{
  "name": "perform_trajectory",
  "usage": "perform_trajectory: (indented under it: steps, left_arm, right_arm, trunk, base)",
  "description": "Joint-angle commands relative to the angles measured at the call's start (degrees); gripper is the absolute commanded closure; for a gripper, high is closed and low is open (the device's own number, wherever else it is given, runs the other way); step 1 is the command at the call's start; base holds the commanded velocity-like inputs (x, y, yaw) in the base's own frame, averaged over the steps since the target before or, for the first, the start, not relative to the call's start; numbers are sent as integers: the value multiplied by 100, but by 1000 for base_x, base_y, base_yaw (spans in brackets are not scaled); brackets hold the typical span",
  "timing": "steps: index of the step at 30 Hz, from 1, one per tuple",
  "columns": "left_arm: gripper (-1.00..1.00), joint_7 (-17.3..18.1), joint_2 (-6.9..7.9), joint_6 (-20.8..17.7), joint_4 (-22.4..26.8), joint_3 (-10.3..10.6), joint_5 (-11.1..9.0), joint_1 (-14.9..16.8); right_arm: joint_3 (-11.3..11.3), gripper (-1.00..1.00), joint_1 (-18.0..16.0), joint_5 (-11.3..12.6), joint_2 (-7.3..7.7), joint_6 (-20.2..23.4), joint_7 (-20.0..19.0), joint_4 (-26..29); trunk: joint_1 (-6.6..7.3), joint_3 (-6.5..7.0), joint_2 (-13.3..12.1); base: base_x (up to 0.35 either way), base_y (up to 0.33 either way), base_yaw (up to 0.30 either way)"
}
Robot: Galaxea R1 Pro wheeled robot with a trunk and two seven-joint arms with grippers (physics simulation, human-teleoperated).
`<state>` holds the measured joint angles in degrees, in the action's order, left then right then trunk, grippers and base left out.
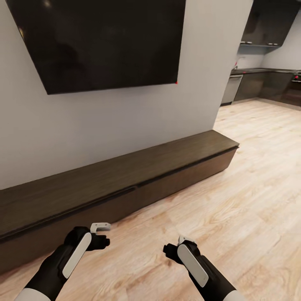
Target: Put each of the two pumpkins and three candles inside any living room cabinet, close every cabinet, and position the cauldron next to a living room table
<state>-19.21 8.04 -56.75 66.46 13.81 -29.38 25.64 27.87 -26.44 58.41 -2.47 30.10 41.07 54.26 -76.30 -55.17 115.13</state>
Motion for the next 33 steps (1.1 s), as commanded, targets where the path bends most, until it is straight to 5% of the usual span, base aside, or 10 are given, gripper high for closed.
perform_trajectory:
  steps: [1, 20, 33]
  left_arm:
    - [-100, -62, 3, -11, 7, 20, -60, 3]
    - [-100, -57, 12, -11, 36, 217, -59, -1]
    - [-100, -65, -12, -11, 34, 295, -56, 0]
  right_arm:
    - [10, -100, -6, 37, 1, 8, 43, -14]
    - [8, -100, -8, 57, 2, -280, 49, -202]
    - [8, -100, -9, 197, 1, -544, 42, -413]
  trunk:
    - [23, 6, -39]
    - [441, 232, -801]
    - [441, 201, -801]
  base:
    - [0, 0, -207]
    - [0, 0, -219]
    - [0, 0, -267]
